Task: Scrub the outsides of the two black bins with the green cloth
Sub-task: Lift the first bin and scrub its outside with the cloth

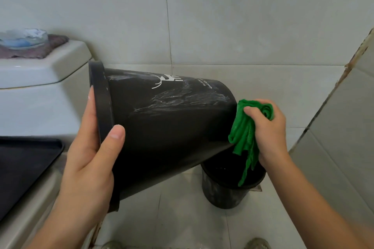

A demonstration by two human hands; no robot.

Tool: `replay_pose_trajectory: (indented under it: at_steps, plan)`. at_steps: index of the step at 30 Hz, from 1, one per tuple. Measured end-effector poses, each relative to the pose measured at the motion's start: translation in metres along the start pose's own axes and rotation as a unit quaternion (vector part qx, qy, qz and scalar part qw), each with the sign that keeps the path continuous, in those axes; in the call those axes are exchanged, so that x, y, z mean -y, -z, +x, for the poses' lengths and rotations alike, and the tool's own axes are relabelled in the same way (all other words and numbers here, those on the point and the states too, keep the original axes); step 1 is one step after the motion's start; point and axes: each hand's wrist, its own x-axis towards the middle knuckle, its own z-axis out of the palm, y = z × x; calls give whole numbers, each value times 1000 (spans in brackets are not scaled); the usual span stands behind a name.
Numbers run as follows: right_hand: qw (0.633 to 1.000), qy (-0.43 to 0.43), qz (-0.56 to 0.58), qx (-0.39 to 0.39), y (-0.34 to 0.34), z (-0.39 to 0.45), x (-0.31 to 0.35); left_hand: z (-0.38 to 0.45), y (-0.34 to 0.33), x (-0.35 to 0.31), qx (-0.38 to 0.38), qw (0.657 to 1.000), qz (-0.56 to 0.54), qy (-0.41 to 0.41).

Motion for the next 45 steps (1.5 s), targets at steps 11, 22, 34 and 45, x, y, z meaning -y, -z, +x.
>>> replay_pose_trajectory:
  at_steps: [11, 22, 34, 45]
  plan:
    - [981, -133, 81, 115, 7, 10, 16, -1, 2, 2, 52, 992, 102, -59]
    - [995, -62, 39, 65, -2, 1, 3, 14, 11, -14, -7, 994, 33, 103]
    - [998, 50, 5, 32, -10, -23, -20, 31, 0, -7, -158, 968, 178, 84]
    - [998, -10, 62, -23, -12, -22, -26, 34, 18, -12, -91, 983, -22, 156]
